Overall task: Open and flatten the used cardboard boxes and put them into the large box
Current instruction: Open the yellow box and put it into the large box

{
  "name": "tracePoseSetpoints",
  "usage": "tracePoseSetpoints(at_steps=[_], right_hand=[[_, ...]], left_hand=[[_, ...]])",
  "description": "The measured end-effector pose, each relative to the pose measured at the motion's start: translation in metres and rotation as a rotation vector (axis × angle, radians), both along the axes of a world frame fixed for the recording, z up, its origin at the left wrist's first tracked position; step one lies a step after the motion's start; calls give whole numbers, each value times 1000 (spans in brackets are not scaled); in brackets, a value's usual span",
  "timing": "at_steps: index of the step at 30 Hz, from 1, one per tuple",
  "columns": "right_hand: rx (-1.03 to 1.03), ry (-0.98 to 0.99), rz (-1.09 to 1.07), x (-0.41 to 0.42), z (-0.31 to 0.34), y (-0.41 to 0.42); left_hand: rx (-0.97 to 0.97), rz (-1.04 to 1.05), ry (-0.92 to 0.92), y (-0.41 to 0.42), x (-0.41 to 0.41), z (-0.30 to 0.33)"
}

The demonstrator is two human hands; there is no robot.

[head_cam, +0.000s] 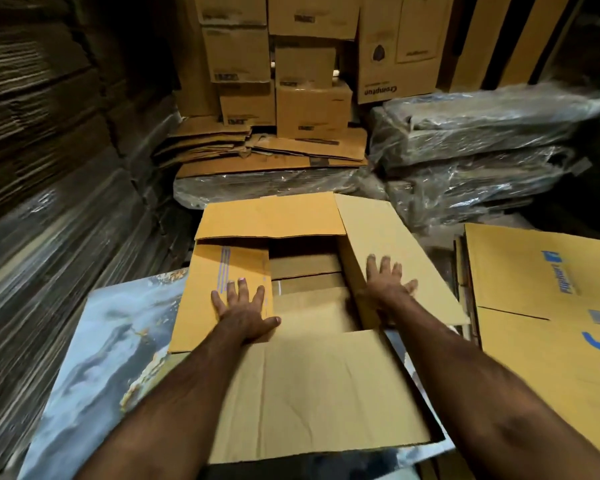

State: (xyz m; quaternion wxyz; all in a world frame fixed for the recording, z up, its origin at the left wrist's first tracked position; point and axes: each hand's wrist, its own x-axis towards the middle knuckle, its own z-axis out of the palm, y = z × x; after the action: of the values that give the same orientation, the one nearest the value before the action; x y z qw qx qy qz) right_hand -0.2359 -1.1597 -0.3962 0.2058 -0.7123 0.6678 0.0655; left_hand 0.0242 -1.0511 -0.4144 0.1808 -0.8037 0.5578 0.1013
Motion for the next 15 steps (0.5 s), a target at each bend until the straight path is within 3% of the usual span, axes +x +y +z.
tracePoseSetpoints(at_steps=[6, 15], right_hand=[[-201, 185, 233, 26, -1, -16], [-33, 113, 521, 122, 0, -29]], left_hand=[[-61, 39, 44, -14, -7, -4], [-201, 248, 153, -36, 42, 14]])
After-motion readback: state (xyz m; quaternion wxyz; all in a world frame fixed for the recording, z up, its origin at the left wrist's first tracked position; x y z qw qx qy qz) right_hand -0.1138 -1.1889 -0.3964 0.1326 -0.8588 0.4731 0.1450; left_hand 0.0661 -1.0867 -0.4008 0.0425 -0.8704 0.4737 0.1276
